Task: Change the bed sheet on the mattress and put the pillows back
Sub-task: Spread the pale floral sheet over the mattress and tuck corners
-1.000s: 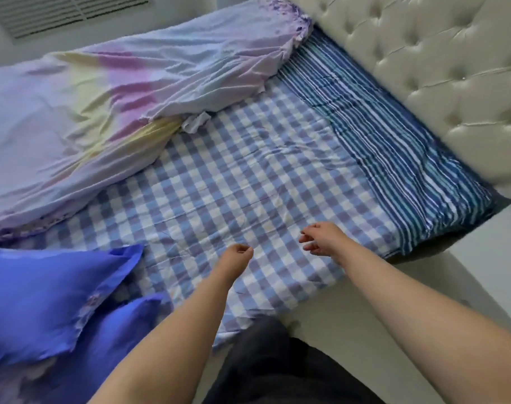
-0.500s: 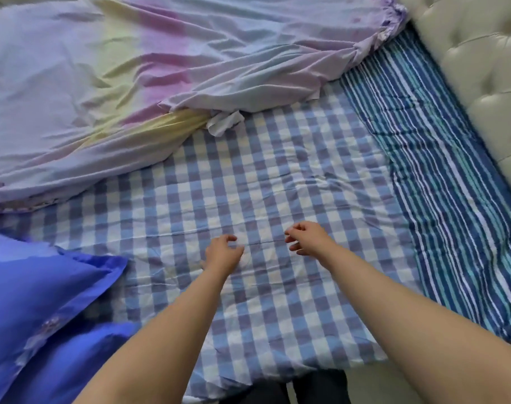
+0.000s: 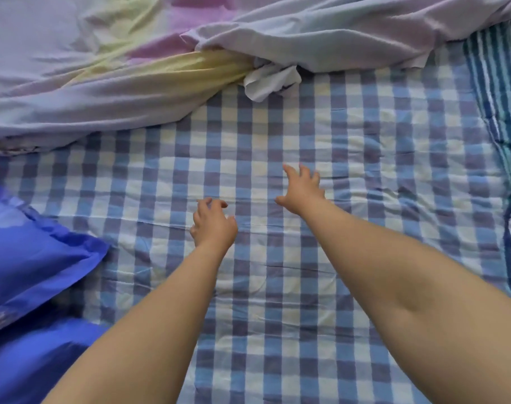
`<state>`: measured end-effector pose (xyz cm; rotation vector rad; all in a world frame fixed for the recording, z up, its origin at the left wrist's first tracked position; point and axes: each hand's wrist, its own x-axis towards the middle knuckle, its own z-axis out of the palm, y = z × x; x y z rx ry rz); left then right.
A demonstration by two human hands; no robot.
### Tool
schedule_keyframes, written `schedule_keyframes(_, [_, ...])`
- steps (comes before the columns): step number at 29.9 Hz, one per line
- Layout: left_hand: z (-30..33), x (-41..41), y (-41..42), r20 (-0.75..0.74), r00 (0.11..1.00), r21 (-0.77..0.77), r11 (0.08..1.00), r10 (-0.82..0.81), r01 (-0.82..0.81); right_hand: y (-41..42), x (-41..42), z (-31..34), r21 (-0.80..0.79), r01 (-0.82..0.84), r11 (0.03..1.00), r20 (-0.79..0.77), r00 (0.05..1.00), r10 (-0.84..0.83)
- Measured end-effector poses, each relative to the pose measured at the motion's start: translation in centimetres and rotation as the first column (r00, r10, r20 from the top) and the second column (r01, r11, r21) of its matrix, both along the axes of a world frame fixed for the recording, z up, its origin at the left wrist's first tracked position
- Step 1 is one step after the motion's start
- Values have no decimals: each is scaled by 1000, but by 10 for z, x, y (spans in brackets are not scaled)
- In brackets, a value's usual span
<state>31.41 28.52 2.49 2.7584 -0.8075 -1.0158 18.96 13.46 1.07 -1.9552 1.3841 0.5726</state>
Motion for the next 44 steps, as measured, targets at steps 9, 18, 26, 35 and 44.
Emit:
schedule_keyframes(9, [-82,89,-36,36,997,-172,983,70,-63,-10,33,-97,212,-137,968,-246,951,189])
schedule_keyframes(18, [-89,227,-139,-898,156,-130,92,411,-987,-1,53,-113,152,-90,984,-330,934,137])
schedule_keyframes(26, [-92,239,-163,-957,26,-93,-219,290,-971,-7,54,-116,144,-116,983,-360,919,161])
schedule_keyframes(35, [-77,106,-28,-890,58,-53,23,452,-998,-10,40,-106,137,-124,983,-256,954,156])
schedule_keyframes(44, [-56,36,149,-932,-147,141,-41,331,-989,18,50,-34,781,435,448,122,597,-793])
